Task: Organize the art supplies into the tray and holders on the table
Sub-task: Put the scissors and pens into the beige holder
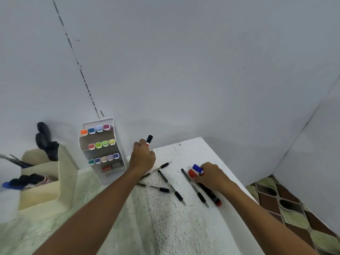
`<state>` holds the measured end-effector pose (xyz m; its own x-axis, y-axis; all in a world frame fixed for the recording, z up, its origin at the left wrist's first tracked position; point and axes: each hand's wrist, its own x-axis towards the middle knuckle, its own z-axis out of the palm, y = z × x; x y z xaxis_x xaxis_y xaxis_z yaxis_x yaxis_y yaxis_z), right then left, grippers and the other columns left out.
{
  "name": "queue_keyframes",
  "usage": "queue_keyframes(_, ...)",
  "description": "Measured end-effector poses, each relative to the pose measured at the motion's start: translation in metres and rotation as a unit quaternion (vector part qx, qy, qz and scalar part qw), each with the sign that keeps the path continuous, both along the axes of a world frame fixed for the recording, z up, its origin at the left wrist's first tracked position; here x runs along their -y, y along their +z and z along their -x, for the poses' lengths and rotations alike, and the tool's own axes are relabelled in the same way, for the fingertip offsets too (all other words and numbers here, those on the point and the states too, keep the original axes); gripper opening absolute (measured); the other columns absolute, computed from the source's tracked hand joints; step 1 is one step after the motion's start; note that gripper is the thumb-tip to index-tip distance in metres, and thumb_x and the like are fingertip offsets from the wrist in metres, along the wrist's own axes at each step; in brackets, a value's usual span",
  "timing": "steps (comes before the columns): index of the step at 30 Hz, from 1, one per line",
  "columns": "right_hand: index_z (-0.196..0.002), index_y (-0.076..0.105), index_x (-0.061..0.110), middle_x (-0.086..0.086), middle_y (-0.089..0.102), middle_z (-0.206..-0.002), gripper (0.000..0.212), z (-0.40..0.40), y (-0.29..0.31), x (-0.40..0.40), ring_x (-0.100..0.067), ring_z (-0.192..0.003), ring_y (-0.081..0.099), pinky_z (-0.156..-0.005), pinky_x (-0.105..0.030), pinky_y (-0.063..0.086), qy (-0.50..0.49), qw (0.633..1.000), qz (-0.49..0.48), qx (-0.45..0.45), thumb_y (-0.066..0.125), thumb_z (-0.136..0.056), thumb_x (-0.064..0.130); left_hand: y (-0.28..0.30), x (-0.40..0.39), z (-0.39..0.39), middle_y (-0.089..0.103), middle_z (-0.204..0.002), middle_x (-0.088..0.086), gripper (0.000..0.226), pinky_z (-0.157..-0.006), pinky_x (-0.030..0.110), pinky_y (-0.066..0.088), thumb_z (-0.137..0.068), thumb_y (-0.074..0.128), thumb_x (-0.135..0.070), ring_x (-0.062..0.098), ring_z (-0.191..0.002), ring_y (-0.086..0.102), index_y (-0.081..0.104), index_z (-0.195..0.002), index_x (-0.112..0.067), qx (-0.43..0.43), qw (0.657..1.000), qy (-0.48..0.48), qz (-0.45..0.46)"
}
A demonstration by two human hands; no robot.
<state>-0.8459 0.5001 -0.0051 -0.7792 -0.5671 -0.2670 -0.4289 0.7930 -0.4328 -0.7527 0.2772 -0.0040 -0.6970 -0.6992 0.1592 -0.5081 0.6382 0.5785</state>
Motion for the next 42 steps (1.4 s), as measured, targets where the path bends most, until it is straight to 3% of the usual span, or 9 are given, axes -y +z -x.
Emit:
queue_keyframes(8,-0.075,0.046,0.020,0.004,0.051,-0.068,0.029,0.015,0.000,0.016,-0.010,-0.056,0.046,-0.055,-0.022,0.035,-0.008,0.999,0.017,0.028,0.066,-0.084,0.038,-0.012,0.010,0.002,0.033,-0.131,0.021,0.050,-0.094,0.038,0.039,-0.089,0.056,-0.014,0.039,-0.119,0.038,0.032,-0.132,-0.008,0.206,0.975,0.037,0.068)
queue_keyframes(13,-0.073,0.048,0.014,0.000,0.048,-0.064,0.028,0.021,0.006,0.017,-0.013,-0.052,0.044,-0.054,-0.023,0.035,-0.036,0.993,0.098,0.056,0.068,-0.084,0.030,-0.011,0.013,0.012,0.042,-0.120,0.018,0.043,-0.074,0.032,0.037,-0.088,0.051,-0.006,0.032,-0.111,0.042,0.036,-0.128,-0.011,0.176,0.982,0.031,0.066)
queue_keyframes(18,-0.090,0.056,0.008,-0.008,0.055,-0.078,0.024,0.018,0.015,0.016,-0.016,-0.063,0.047,-0.059,-0.027,0.037,-0.051,0.975,0.185,0.115,0.066,-0.088,0.030,-0.013,0.013,0.019,0.043,-0.119,0.016,0.043,-0.074,0.030,0.037,-0.088,0.054,-0.006,0.031,-0.108,0.044,0.039,-0.128,-0.011,0.179,0.980,0.037,0.073)
queue_keyframes(22,-0.097,0.059,0.013,-0.012,0.069,-0.087,0.018,0.015,0.019,0.011,-0.017,-0.067,0.053,-0.059,-0.026,0.041,-0.069,0.941,0.269,0.194,0.064,-0.092,0.029,-0.015,0.017,0.021,0.045,-0.118,0.017,0.042,-0.073,0.032,0.038,-0.088,0.053,-0.003,0.032,-0.107,0.046,0.041,-0.127,-0.010,0.159,0.984,0.036,0.070)
queue_keyframes(26,-0.089,0.058,0.006,-0.006,0.054,-0.074,0.027,0.014,0.022,0.010,-0.016,-0.062,0.050,-0.065,-0.028,0.043,-0.088,0.917,0.302,0.243,0.065,-0.092,0.033,-0.017,0.015,0.020,0.057,-0.109,0.014,0.037,-0.071,0.033,0.040,-0.087,0.053,-0.002,0.031,-0.105,0.049,0.042,-0.122,-0.009,0.141,0.989,0.016,0.050)
queue_keyframes(30,-0.099,0.052,0.002,-0.014,0.058,-0.078,0.016,0.011,0.027,0.010,-0.028,-0.068,0.065,-0.068,-0.042,0.058,-0.088,0.817,0.404,0.401,0.058,-0.097,0.016,-0.004,0.006,0.023,0.060,-0.107,0.012,0.037,-0.074,0.035,0.046,-0.086,0.059,-0.006,0.029,-0.098,0.056,0.043,-0.119,-0.008,0.095,0.994,-0.008,0.047)
queue_keyframes(36,-0.108,0.052,0.003,-0.012,0.059,-0.071,0.017,0.008,0.036,0.017,-0.019,-0.053,0.052,-0.053,-0.033,0.051,-0.119,0.773,0.489,0.387,0.054,-0.093,-0.004,0.040,-0.023,0.035,0.060,-0.106,0.006,0.026,-0.068,0.028,0.050,-0.095,0.059,-0.012,0.015,-0.084,0.060,0.051,-0.119,-0.015,-0.047,0.972,-0.127,-0.192)
queue_keyframes(39,-0.099,0.058,0.006,-0.005,0.047,-0.066,0.008,0.009,0.041,0.025,-0.013,-0.046,0.040,-0.043,-0.025,0.039,-0.152,0.758,0.525,0.355,0.062,-0.092,0.006,0.053,-0.039,0.026,0.061,-0.105,0.010,0.020,-0.081,0.037,0.051,-0.097,0.055,-0.014,0.021,-0.092,0.059,0.056,-0.117,-0.012,-0.077,0.930,-0.199,-0.301)
queue_keyframes(42,-0.091,0.059,0.006,-0.002,0.050,-0.064,0.021,0.006,0.045,0.034,-0.012,-0.045,0.040,-0.041,-0.024,0.038,-0.147,0.765,0.531,0.333,0.074,-0.085,0.020,0.058,-0.054,0.017,0.058,-0.090,0.000,0.021,-0.068,0.027,0.047,-0.100,0.050,-0.016,0.014,-0.081,0.055,0.058,-0.119,-0.012,-0.097,0.902,-0.243,-0.343)
